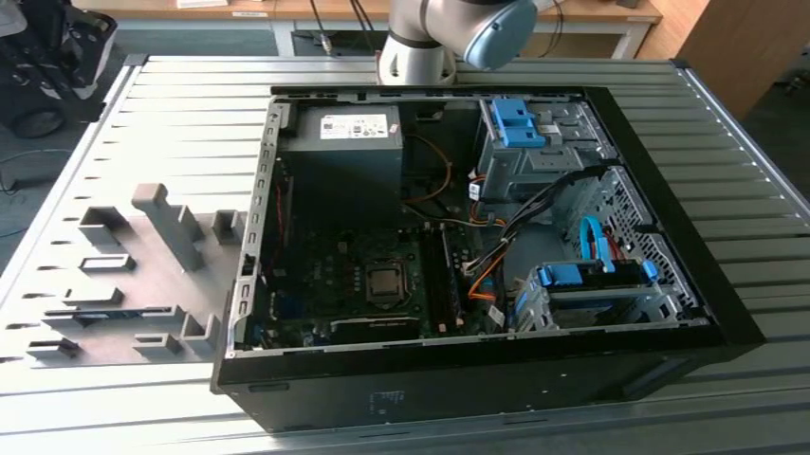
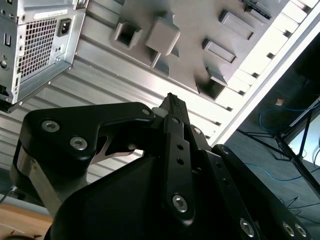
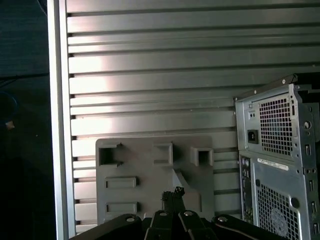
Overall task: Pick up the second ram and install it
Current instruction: 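Reach for the second ram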
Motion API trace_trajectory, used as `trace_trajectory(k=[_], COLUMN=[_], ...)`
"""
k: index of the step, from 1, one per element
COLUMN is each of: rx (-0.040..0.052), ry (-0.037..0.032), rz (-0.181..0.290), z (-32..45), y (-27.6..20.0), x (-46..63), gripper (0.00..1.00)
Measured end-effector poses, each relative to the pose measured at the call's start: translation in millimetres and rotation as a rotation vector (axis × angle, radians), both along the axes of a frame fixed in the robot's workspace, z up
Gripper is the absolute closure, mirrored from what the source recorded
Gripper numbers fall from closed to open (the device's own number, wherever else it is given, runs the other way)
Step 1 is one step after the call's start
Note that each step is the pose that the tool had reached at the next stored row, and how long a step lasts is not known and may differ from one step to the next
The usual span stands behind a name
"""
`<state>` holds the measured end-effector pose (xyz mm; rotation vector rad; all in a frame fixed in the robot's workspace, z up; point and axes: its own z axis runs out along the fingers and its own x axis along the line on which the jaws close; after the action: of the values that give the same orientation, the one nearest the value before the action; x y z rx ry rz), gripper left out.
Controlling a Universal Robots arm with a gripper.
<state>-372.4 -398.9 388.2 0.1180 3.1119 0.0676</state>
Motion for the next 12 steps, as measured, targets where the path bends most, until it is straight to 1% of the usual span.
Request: trace_trajectory(k=[12], rx=[0.0], ry=[0.0], rz=[0.0], z=[-1.1], y=[0.0], x=[-23.1], gripper=[0.89])
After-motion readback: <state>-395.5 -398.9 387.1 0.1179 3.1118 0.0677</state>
